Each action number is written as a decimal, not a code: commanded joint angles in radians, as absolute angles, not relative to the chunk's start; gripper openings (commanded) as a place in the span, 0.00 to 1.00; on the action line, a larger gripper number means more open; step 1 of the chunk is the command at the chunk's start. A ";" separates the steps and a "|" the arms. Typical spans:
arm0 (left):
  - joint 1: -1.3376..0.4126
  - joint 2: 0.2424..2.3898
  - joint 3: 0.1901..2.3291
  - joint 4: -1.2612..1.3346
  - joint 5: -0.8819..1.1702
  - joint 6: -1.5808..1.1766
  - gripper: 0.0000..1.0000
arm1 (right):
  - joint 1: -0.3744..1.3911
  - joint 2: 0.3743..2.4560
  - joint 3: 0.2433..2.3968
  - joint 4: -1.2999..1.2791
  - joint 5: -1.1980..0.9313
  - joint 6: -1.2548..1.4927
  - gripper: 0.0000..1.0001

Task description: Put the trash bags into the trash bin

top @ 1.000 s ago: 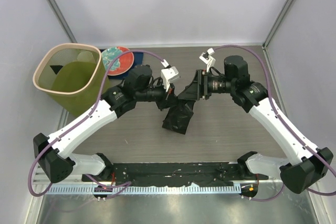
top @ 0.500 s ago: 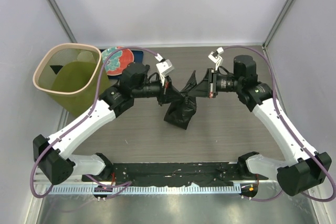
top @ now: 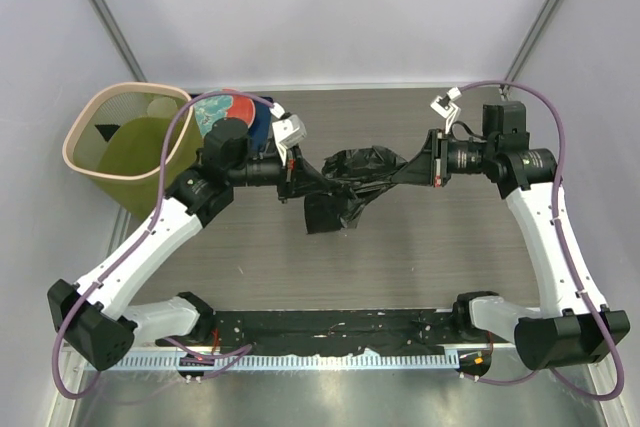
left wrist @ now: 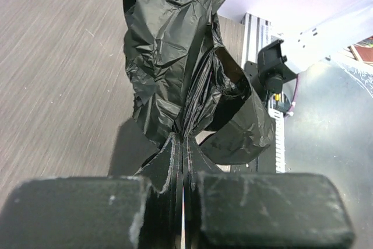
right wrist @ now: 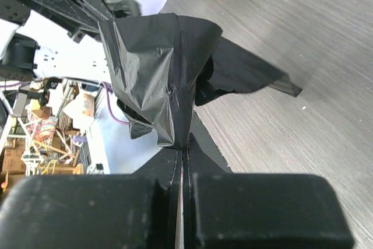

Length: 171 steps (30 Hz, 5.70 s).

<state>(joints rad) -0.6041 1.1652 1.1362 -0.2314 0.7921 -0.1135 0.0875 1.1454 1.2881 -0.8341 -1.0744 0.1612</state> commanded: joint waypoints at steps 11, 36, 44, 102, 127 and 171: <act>-0.379 1.118 1.097 -0.158 0.940 -0.233 0.00 | -0.106 1.172 1.362 -1.166 -0.882 -0.208 0.01; -0.360 1.210 1.126 -0.026 1.039 -0.319 0.23 | -0.163 1.138 1.299 -1.233 -0.885 -0.408 0.01; -0.521 1.279 1.101 -0.066 0.841 -0.127 0.91 | -0.160 1.143 1.391 -1.342 -1.094 -0.539 0.01; -0.701 1.618 1.658 -0.641 0.891 0.132 0.00 | 0.454 1.121 1.483 -0.850 -0.583 -0.278 0.93; -0.543 1.325 1.197 -0.014 0.957 -0.100 1.00 | 0.565 1.009 1.331 -0.666 -0.534 -0.134 0.01; -0.471 1.342 1.209 0.114 1.023 -0.151 1.00 | 0.164 1.045 1.348 -0.480 -1.083 0.216 0.01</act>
